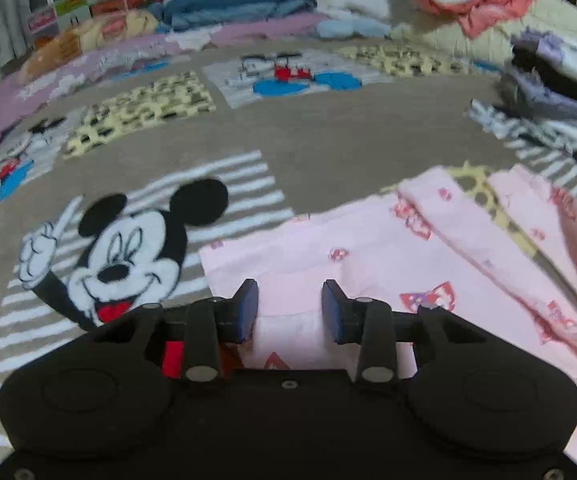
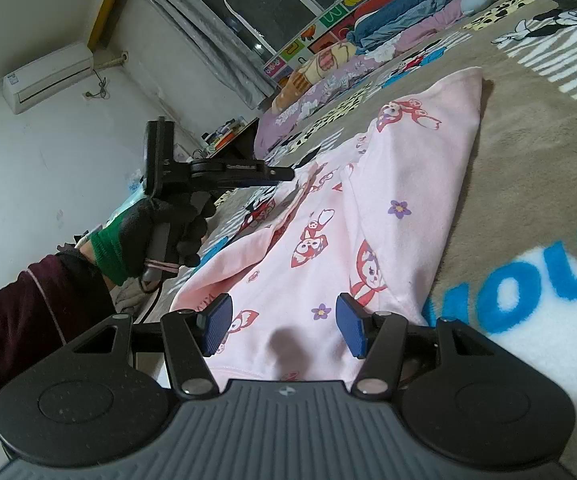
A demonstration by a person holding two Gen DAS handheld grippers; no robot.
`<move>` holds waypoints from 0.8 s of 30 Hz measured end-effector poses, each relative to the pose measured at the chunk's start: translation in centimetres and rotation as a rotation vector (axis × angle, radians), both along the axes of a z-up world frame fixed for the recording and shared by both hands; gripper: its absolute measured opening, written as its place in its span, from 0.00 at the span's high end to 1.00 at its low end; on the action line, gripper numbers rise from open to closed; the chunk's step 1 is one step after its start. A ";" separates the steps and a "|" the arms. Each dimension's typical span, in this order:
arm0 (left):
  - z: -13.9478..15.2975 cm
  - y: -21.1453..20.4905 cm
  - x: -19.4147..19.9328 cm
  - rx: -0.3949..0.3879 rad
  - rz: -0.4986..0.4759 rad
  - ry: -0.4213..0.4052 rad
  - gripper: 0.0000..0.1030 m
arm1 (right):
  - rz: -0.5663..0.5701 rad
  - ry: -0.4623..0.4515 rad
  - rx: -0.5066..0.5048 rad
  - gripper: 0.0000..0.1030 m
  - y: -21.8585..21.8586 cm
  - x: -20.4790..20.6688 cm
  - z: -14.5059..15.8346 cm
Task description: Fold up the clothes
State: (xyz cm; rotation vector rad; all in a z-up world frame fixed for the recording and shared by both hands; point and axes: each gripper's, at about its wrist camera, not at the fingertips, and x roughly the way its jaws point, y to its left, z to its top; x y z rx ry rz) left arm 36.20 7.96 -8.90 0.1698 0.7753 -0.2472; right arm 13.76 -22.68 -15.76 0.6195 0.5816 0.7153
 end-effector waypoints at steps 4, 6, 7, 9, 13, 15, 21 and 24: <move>-0.4 2.1 0.4 -0.137 0.066 0.038 0.62 | 0.001 0.001 0.004 0.44 0.0 -0.2 0.0; -0.3 2.4 0.2 -0.159 0.066 0.034 0.63 | 0.001 0.002 0.006 0.44 -0.1 -0.1 0.0; -0.4 2.5 0.2 -0.170 0.061 0.041 0.63 | 0.002 0.002 0.008 0.44 -0.1 0.0 0.1; -0.5 2.3 0.4 -0.168 0.044 0.050 0.66 | 0.003 0.003 0.011 0.44 -0.1 0.0 0.1; 0.2 2.0 0.5 -0.164 0.003 0.058 0.94 | 0.006 0.004 0.018 0.44 -0.2 0.2 0.1; 1.0 2.1 -0.4 -0.171 0.005 0.030 0.95 | 0.007 0.006 0.024 0.44 -0.3 0.1 0.1; 5.6 3.0 -5.9 -0.228 0.044 -0.154 0.95 | 0.006 0.004 0.029 0.44 -0.2 -0.1 0.0; 8.5 3.8 -9.2 -0.263 0.101 -0.255 0.95 | 0.004 0.001 0.030 0.44 -0.2 -0.1 0.0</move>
